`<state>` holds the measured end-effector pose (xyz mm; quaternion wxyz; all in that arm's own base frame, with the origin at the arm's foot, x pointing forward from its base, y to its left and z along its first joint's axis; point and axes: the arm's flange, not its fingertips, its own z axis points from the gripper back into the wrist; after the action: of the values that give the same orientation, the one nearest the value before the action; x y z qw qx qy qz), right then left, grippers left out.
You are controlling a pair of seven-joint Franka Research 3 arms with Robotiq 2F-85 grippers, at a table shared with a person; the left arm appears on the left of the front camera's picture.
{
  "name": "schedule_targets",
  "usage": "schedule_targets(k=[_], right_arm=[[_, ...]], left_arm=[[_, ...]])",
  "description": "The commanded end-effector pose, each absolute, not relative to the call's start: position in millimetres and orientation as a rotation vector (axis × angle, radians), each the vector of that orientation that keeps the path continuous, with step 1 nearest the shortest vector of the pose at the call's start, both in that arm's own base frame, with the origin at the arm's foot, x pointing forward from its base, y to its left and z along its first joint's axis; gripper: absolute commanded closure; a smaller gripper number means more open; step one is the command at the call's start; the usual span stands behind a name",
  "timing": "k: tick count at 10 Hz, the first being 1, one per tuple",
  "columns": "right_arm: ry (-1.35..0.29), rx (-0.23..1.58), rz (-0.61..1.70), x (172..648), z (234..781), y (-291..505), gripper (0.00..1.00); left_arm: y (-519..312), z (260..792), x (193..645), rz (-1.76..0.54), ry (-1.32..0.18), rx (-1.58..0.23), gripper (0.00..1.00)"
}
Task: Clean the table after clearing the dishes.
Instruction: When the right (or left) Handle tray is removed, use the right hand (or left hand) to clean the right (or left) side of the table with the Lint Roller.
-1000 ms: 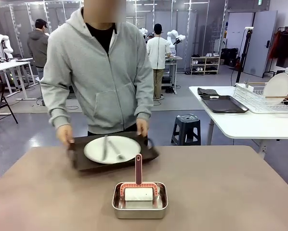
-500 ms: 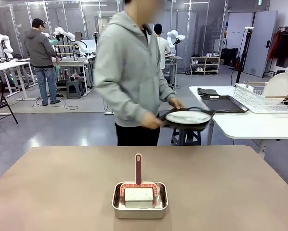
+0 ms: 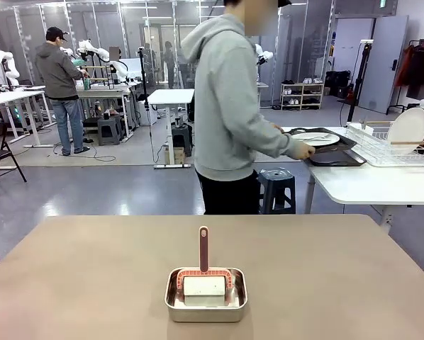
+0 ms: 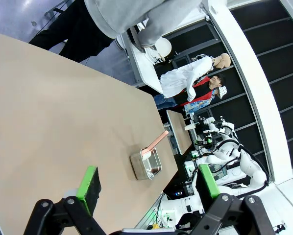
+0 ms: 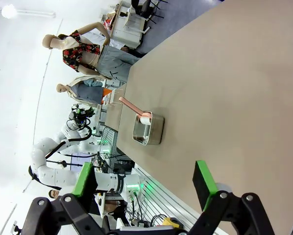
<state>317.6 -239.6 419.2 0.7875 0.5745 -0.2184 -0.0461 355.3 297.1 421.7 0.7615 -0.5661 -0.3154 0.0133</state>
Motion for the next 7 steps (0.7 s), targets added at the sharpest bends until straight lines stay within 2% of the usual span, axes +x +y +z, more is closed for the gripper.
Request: schedule_targets(k=[1, 4, 7], right_arm=[[-0.480, 1.231, -0.101, 316, 421, -240, 0.00], [-0.480, 1.231, -0.101, 316, 421, -240, 0.00], [-0.480, 1.231, -0.101, 316, 421, -240, 0.00]], left_arm=[[284, 436, 361, -0.066, -0.682, -1.191, 0.00], [206, 486, 400, -0.412, -0.586, -1.043, 0.00], [86, 540, 440, -0.797, -0.436, -0.864, 0.00]])
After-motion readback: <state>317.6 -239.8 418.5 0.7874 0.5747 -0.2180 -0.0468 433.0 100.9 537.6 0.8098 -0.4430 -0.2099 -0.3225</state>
